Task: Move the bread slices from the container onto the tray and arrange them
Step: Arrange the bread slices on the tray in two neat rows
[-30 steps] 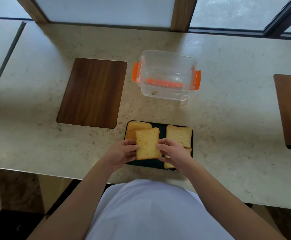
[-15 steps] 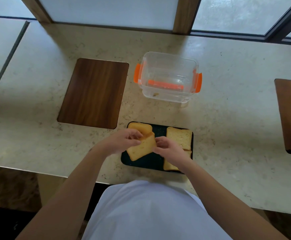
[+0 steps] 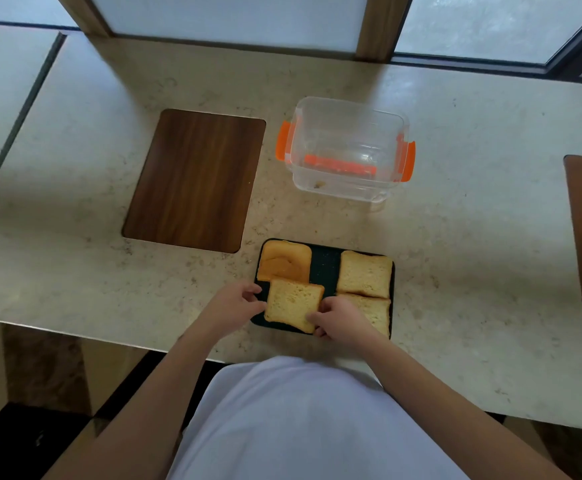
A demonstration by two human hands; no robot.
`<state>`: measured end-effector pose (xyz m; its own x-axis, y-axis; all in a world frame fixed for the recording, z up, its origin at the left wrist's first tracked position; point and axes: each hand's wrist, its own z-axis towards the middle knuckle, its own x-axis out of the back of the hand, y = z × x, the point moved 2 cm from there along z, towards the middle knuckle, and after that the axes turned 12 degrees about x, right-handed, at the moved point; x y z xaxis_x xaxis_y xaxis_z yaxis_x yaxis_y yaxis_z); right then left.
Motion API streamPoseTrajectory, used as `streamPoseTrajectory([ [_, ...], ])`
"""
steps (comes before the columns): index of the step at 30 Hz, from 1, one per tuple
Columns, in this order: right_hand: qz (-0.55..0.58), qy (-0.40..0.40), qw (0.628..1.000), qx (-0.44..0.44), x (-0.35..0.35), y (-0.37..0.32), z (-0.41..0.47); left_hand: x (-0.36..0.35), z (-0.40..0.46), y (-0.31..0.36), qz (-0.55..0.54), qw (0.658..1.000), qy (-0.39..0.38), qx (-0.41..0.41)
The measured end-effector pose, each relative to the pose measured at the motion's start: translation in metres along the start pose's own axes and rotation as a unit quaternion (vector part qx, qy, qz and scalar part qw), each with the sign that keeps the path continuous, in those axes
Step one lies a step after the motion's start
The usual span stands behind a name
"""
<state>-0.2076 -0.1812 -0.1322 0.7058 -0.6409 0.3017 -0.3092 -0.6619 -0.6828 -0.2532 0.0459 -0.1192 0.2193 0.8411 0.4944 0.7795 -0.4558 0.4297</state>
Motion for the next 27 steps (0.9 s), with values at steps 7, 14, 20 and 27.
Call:
streamPoseTrajectory([
  [7, -0.047, -0.061, 0.997, -0.018, -0.007, -0.017, 0.007, -0.016, -0.001, -0.002, 0.023, 0.999, 0.013, -0.029],
  [14, -0.065, -0.062, 0.995, -0.041, -0.01, -0.019, 0.014, -0.027, -0.001, 0.003, 0.036, 0.998, 0.056, -0.001],
  [20, -0.101, 0.035, 0.994, 0.009, -0.006, -0.02, 0.011, -0.03, -0.003, 0.005, 0.048, 0.998, 0.051, -0.006],
  [27, -0.175, 0.015, 0.983, 0.045, -0.009, -0.031, 0.008, -0.027, -0.009, 0.006, 0.083, 0.993, 0.063, -0.053],
])
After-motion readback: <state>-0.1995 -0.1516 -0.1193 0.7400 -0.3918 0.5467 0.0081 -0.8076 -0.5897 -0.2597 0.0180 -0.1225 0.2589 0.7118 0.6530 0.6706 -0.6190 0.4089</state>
